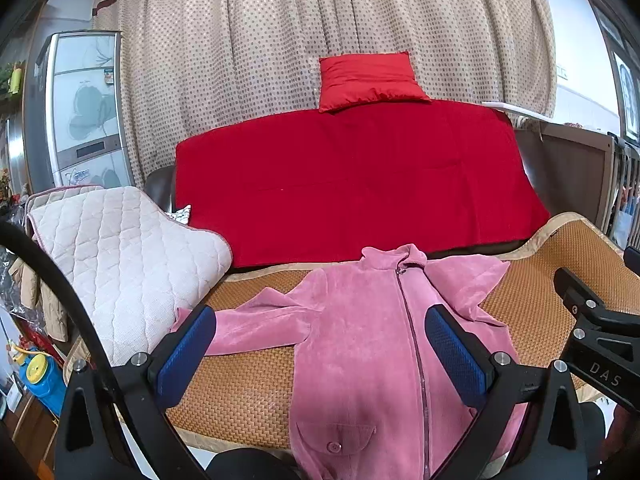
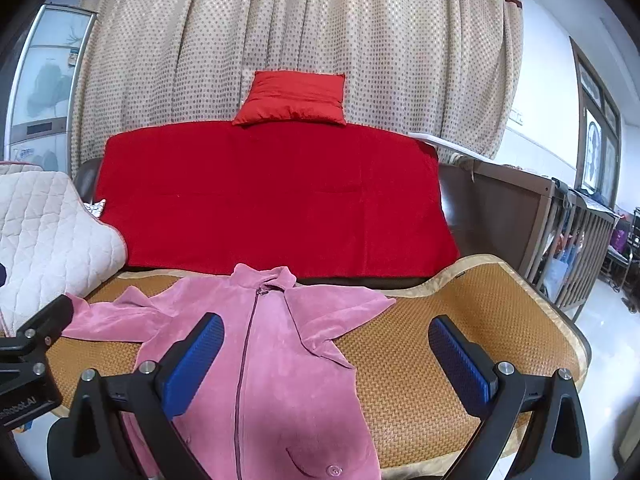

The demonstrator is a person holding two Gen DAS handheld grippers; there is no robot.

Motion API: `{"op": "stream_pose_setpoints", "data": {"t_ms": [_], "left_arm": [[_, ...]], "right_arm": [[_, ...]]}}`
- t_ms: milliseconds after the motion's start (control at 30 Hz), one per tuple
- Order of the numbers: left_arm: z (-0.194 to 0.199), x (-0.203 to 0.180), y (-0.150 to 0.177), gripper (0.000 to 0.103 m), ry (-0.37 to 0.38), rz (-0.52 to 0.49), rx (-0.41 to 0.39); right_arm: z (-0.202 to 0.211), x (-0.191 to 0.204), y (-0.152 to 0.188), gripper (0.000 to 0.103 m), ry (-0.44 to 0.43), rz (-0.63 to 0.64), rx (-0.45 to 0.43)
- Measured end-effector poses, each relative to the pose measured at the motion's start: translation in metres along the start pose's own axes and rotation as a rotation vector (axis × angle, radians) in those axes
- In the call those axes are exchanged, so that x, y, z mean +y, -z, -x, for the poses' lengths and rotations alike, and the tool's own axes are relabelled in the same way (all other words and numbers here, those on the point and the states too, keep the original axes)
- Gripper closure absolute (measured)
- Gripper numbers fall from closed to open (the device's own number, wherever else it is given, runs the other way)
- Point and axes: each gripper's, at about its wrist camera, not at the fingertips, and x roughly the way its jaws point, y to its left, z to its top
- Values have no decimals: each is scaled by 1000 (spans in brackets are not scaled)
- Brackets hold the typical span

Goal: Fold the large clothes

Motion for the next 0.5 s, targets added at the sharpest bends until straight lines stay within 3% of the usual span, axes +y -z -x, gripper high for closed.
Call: {"op": "stream_pose_setpoints", "data": {"t_ms": [500], "left_arm": [[-9,4,-5,0,-6,5,18]], "right_arm": [[-7,2,1,0,-7,3,-2]]}}
